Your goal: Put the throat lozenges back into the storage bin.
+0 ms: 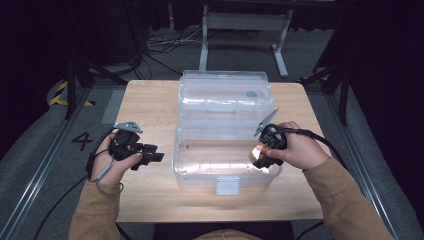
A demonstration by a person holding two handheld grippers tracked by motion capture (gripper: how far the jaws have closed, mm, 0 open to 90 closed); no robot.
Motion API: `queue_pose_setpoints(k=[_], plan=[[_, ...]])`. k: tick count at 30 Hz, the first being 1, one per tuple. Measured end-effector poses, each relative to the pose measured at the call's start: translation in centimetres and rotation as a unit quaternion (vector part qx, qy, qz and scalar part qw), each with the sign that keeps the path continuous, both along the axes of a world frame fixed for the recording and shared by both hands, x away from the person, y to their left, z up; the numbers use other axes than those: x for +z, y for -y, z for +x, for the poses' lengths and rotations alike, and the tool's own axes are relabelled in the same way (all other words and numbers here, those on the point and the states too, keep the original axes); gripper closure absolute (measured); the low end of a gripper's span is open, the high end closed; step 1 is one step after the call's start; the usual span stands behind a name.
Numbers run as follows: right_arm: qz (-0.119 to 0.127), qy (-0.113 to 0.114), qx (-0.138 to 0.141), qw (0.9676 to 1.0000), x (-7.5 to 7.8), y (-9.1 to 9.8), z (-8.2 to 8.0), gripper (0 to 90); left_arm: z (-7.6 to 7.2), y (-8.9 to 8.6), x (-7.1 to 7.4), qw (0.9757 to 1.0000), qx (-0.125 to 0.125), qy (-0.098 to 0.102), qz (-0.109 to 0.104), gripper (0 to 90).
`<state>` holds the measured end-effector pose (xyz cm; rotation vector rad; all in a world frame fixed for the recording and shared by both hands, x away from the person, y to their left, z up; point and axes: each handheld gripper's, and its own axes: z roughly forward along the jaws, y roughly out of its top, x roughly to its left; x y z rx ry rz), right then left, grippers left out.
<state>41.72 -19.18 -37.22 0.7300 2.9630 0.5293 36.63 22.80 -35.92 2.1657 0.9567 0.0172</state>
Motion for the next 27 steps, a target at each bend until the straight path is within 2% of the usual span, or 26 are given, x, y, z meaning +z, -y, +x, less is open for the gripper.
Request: queue_pose_setpoints(k=[4,10,14,27], plan=[[0.000,-0.002,-0.008,1.0000,-0.4,-0.2,0.0,19.7,0.0,0.0,0.0,1.0000,0.000,0.000,0.000,54.1],[-0.015,0.007,-0.022,0.9996,-0.7,-0.3,-0.2,19.7,0.0,0.0,0.0,1.0000,-0.001,0.000,0.000,54.1],[-0.017,-0.007,-0.017,0.9997,-1.3,-0.5,-0.5,19.7,0.0,0.0,0.0,1.0000,-0.001,0.000,0.002,54.1],[-0.030,-0.028,-0.040,0.9983,-2.7,-1.2,-0.4,19.7,0.0,0.0,-0.1,1.0000,0.000,-0.001,0.002,54.1]])
